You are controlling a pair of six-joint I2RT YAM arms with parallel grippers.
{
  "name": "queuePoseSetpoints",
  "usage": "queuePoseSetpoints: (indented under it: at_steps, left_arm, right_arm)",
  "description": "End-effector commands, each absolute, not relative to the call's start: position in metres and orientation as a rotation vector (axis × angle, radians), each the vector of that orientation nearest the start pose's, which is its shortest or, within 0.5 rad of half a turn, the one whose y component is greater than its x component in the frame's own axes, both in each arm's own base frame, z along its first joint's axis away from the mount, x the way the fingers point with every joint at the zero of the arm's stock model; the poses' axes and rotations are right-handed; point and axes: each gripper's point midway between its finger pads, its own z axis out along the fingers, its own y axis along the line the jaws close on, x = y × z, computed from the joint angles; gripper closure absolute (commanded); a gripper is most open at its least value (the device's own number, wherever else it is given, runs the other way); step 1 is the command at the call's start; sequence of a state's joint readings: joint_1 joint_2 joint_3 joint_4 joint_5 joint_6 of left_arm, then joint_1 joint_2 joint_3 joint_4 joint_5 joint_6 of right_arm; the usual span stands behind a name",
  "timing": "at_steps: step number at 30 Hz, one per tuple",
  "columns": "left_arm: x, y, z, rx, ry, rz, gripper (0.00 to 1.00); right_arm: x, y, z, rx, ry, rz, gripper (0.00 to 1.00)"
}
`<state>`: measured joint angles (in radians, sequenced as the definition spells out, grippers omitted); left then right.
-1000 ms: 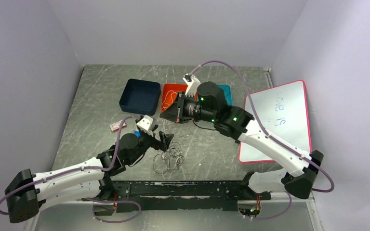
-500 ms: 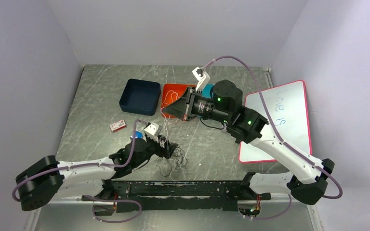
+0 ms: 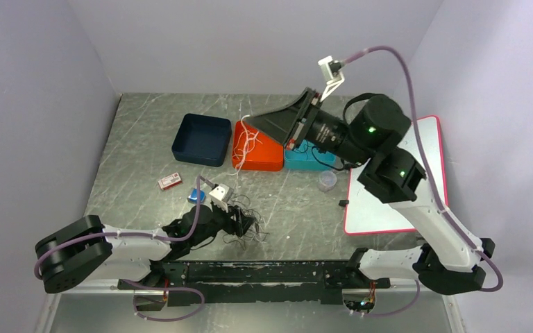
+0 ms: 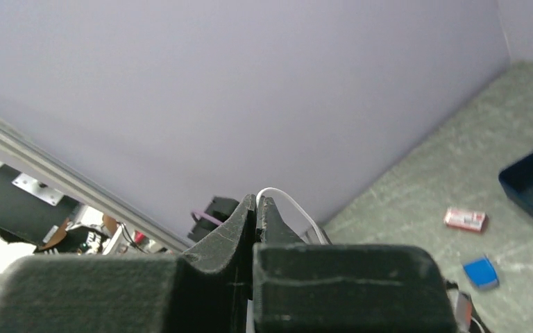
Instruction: Untangle the cables
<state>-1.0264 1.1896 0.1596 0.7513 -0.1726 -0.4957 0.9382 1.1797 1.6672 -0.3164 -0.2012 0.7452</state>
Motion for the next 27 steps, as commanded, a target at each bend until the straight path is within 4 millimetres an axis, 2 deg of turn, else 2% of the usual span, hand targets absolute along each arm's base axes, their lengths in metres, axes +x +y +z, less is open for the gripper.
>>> queuePoseSetpoints:
  at_steps: [1, 7, 11, 16, 19, 21, 24, 25, 27]
  left_arm:
    - [0.179, -0.282, 0.086, 0.36, 1.868, -0.955, 0.23]
    - [0.178, -0.281, 0.078, 0.376, 1.895, -0.935, 0.23]
    - [0.177, -0.279, 0.077, 0.369, 1.9, -0.934, 0.24]
    - [0.176, -0.274, 0.072, 0.35, 1.915, -0.922, 0.3]
    - [0.174, -0.271, 0.068, 0.34, 1.929, -0.922, 0.41]
    - [0.173, -0.27, 0.065, 0.338, 1.94, -0.922, 0.53]
    - [0.171, -0.268, 0.061, 0.332, 1.949, -0.925, 0.79]
    - [0.171, -0.268, 0.061, 0.331, 1.951, -0.928, 0.84]
    - [0.17, -0.267, 0.059, 0.33, 1.957, -0.929, 0.87]
  right_arm:
    - [0.158, 0.314, 0.562, -0.357, 1.474, 1.466, 1.0]
    - [0.16, 0.306, 0.596, -0.352, 1.392, 1.433, 1.0]
    - [0.163, 0.299, 0.61, -0.335, 1.361, 1.4, 1.0]
    - [0.177, 0.278, 0.626, -0.26, 1.325, 1.27, 1.0]
    - [0.181, 0.265, 0.637, -0.226, 1.292, 1.216, 1.0]
    - [0.183, 0.255, 0.644, -0.203, 1.272, 1.179, 1.0]
    - [0.185, 0.24, 0.653, -0.171, 1.246, 1.127, 1.0]
    - [0.185, 0.235, 0.656, -0.16, 1.239, 1.113, 1.0]
    - [0.187, 0.227, 0.659, -0.142, 1.23, 1.079, 1.0]
